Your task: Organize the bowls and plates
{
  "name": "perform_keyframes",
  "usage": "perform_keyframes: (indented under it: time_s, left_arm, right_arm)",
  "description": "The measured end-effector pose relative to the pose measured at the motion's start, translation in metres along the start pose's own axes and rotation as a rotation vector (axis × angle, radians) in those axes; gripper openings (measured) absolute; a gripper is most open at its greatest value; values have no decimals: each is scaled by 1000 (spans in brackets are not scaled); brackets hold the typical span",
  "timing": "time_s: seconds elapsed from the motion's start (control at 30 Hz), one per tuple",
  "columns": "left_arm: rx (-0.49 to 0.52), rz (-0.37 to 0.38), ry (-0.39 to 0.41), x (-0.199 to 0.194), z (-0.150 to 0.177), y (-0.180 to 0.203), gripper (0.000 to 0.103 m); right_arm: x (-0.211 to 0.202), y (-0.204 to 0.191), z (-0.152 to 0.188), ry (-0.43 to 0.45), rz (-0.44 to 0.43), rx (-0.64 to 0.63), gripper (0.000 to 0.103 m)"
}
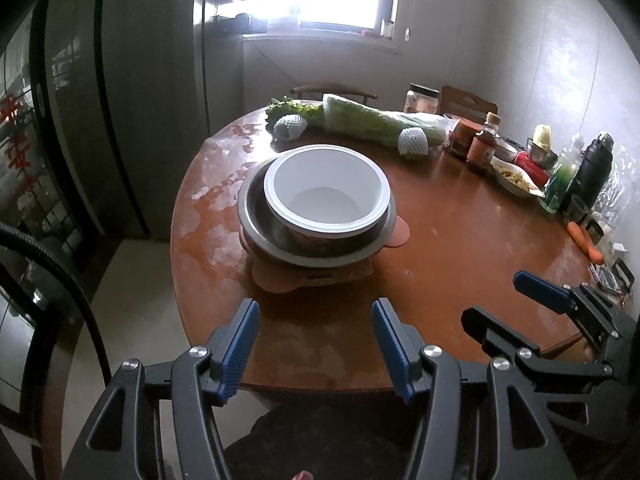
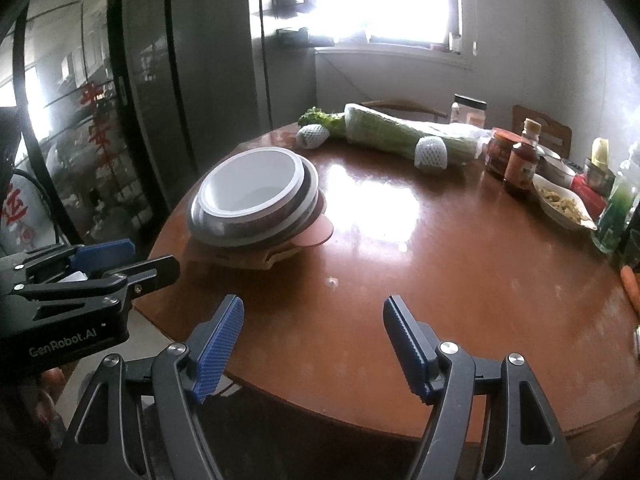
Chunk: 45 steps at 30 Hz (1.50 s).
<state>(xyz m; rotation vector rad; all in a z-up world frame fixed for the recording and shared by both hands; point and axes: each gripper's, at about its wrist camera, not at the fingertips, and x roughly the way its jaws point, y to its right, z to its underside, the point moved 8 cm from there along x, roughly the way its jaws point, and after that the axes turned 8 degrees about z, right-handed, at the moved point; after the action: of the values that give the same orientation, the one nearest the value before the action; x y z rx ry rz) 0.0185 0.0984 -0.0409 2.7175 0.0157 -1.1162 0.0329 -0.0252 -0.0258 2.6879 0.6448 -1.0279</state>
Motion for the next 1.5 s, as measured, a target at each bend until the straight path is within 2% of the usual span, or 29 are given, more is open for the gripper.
perform_keyframes:
  time_s: [1.5]
  left_arm:
    - [28,-27,-5,-4,1,7,59]
  right_arm:
    - [-7,2,1,17,6,-4,74]
